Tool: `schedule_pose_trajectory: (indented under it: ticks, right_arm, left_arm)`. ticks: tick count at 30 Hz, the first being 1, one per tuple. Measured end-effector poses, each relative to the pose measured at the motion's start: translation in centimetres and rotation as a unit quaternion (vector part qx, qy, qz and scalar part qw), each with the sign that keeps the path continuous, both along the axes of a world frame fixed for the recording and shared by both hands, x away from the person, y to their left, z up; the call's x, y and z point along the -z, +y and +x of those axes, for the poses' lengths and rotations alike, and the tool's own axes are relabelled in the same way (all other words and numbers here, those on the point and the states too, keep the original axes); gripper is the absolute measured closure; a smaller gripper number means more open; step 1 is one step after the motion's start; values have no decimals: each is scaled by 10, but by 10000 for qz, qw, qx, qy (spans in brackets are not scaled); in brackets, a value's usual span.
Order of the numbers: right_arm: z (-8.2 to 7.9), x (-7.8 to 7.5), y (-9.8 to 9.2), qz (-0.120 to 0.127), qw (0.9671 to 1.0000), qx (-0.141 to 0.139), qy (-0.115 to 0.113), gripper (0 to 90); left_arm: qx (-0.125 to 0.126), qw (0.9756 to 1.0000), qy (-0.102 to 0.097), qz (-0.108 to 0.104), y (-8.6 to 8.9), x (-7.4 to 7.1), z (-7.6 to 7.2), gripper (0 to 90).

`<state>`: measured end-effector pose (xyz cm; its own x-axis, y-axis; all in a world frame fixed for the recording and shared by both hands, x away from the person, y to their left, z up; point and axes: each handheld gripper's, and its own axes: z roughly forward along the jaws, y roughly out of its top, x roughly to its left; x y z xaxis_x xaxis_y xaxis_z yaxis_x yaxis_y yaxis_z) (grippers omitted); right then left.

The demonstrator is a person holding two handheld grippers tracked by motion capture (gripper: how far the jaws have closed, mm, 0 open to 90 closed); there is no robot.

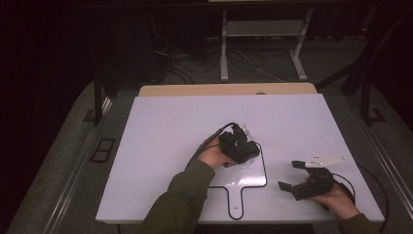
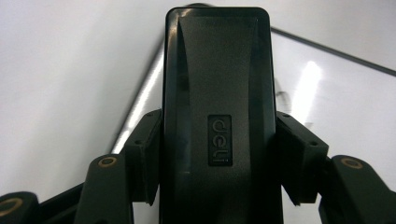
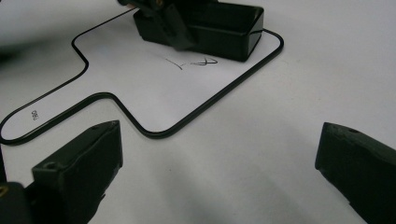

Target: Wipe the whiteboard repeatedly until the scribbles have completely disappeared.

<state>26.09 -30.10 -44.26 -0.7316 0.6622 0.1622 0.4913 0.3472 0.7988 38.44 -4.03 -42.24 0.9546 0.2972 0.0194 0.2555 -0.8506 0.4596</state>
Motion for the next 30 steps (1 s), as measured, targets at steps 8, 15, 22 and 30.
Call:
schedule_pose_trajectory:
  ticks: [8, 15, 22, 30]
  right_arm:
    - [-1, -1, 1, 6, 10000, 8, -10, 0]
    - [-1, -1, 0, 8, 10000, 16, -25, 0]
    - [0, 0, -1, 12, 10000, 3, -19, 0]
    - [-1, 0, 1, -10, 10000, -9, 8, 0]
  left_arm:
    - [374, 9993, 30, 49, -15, 0, -25, 392]
    - [-89, 10000, 7, -44, -2, 1, -2, 392]
    - [95, 9999, -41, 76, 1, -1, -4, 391]
    - [452, 9990, -28, -13, -15, 1, -35, 391]
